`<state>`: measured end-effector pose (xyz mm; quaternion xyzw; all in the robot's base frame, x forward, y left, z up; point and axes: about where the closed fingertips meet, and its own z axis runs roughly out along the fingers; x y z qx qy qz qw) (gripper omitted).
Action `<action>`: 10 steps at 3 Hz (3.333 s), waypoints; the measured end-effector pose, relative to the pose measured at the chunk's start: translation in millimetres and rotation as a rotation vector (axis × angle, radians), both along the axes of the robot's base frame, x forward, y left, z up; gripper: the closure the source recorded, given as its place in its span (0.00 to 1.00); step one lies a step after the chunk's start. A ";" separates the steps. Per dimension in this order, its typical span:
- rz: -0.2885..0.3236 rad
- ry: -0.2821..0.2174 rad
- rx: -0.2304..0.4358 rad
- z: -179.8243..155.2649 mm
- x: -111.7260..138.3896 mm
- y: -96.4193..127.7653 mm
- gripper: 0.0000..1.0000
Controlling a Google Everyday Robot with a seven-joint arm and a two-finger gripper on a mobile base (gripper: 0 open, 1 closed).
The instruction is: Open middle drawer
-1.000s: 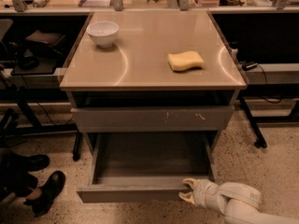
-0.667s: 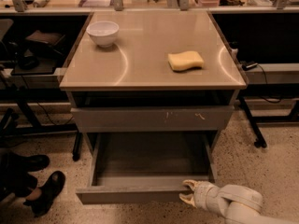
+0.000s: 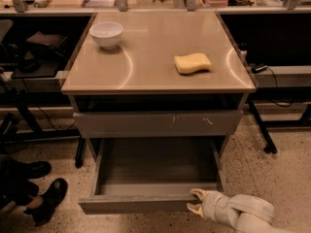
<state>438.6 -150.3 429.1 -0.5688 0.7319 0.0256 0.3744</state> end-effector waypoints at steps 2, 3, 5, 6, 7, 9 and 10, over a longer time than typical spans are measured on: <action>-0.002 0.001 0.004 -0.1 -6.9 -0.5 1.00; -0.002 0.001 0.004 0.6 -7.1 0.0 1.00; 0.018 -0.001 0.018 -4.2 -23.6 5.0 1.00; 0.025 -0.001 0.021 -3.4 -27.0 6.2 0.81; 0.025 -0.001 0.021 -3.4 -27.0 6.2 0.58; 0.025 -0.001 0.021 -3.4 -27.0 6.3 0.11; 0.025 -0.001 0.021 -3.4 -27.0 6.3 0.00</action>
Offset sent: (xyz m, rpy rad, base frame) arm -0.2546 -0.0838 -0.0978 0.1110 0.0252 -0.0580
